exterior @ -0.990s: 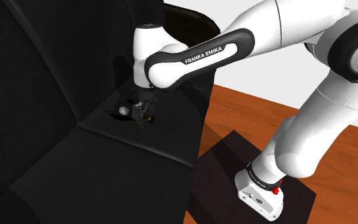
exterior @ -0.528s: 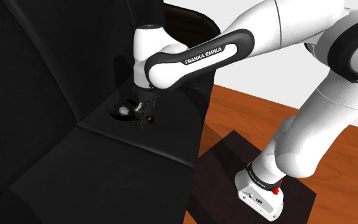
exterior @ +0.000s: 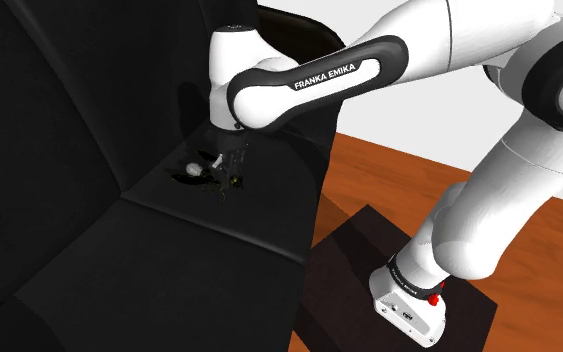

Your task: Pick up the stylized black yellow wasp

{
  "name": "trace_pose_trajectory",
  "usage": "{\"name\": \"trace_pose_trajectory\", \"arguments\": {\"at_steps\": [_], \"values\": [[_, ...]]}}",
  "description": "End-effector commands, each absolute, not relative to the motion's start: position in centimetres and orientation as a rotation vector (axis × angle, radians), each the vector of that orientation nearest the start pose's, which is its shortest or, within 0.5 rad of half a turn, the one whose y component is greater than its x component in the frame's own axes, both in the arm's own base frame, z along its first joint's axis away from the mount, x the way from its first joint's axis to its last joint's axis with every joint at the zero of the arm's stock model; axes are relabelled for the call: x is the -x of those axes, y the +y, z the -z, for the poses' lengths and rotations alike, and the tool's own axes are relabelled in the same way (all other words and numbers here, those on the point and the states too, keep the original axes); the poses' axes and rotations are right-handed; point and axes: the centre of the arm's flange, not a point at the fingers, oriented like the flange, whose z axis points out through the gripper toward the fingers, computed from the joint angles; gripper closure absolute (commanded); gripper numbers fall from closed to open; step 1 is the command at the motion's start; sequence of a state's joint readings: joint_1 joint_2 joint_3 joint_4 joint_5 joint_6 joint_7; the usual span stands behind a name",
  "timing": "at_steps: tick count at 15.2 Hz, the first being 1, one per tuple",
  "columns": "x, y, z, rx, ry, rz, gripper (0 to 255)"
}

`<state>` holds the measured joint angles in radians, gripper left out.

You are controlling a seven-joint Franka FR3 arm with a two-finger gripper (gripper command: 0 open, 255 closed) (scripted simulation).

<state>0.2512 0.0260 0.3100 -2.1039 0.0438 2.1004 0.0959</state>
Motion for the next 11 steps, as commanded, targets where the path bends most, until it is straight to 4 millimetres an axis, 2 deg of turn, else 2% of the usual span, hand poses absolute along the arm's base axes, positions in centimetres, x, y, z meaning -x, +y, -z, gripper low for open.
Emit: {"name": "trace_pose_trajectory", "arguments": {"at_steps": [1, 10, 11], "values": [[-46.0, 29.0, -41.5, 3.031, -0.682, -0.065, 255], [-46.0, 29.0, -46.2, 3.031, -0.682, -0.065, 255], [-46.0, 29.0, -46.3, 3.031, -0.682, -0.065, 255]]}}
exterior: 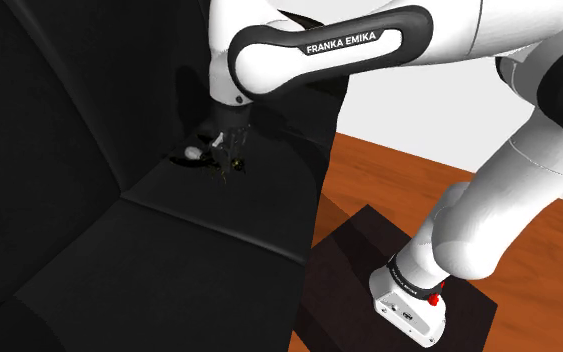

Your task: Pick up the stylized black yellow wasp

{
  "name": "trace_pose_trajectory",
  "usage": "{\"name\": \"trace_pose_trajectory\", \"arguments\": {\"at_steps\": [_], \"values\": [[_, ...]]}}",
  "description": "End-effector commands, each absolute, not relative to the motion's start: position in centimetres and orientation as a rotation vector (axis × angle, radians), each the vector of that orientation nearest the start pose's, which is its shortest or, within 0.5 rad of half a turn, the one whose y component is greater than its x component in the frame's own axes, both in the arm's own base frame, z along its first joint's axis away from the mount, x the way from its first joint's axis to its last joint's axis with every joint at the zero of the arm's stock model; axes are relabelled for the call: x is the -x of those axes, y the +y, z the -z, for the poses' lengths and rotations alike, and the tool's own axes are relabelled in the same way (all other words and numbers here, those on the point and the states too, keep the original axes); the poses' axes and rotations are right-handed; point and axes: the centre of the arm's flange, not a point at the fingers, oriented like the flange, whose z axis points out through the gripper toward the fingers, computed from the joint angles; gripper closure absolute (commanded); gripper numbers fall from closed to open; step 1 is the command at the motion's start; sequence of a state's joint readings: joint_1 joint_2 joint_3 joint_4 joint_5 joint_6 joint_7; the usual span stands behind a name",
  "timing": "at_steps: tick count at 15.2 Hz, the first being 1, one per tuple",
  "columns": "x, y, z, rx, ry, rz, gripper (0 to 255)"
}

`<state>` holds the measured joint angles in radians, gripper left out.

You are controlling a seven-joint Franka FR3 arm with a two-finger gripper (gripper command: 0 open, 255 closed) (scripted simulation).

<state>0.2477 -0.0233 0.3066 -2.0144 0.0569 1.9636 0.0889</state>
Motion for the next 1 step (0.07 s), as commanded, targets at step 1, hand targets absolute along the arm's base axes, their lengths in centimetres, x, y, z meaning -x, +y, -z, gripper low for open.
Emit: {"name": "trace_pose_trajectory", "arguments": {"at_steps": [1], "values": [[-46.00, 29.05, -46.30, 3.031, -0.682, -0.065, 255]]}}
